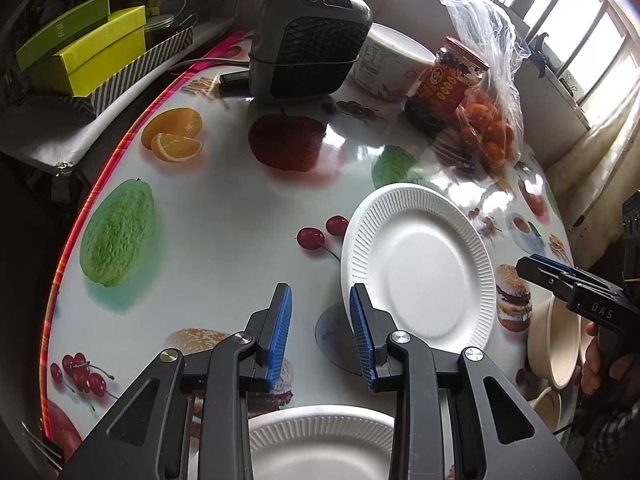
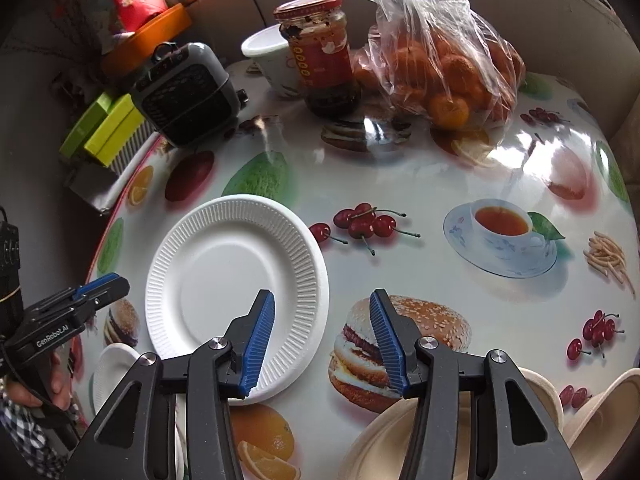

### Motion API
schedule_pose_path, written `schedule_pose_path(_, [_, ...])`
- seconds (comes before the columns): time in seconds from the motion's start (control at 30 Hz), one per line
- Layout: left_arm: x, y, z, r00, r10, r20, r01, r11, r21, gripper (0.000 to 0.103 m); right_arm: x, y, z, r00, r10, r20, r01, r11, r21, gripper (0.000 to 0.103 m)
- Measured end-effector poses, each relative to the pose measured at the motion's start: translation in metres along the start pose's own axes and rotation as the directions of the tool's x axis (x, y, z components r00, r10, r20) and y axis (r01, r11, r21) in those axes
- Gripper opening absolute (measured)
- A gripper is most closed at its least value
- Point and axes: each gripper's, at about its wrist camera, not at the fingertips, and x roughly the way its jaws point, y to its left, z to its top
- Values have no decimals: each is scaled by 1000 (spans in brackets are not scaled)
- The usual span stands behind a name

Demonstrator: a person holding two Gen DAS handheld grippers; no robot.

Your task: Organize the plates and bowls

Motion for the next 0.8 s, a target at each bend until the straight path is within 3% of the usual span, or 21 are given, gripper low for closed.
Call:
schedule_pose_path(0.5, [16,0,5,999,-29,-29,28,999,-29,31,32,-10,6,994,73,-86,-69,996,49,39])
schedule_pose_path(0.8, [22,1,5,998,-41,-47,39,998,-41,28,37,-6,5,991,86,-102,-82,996,43,23])
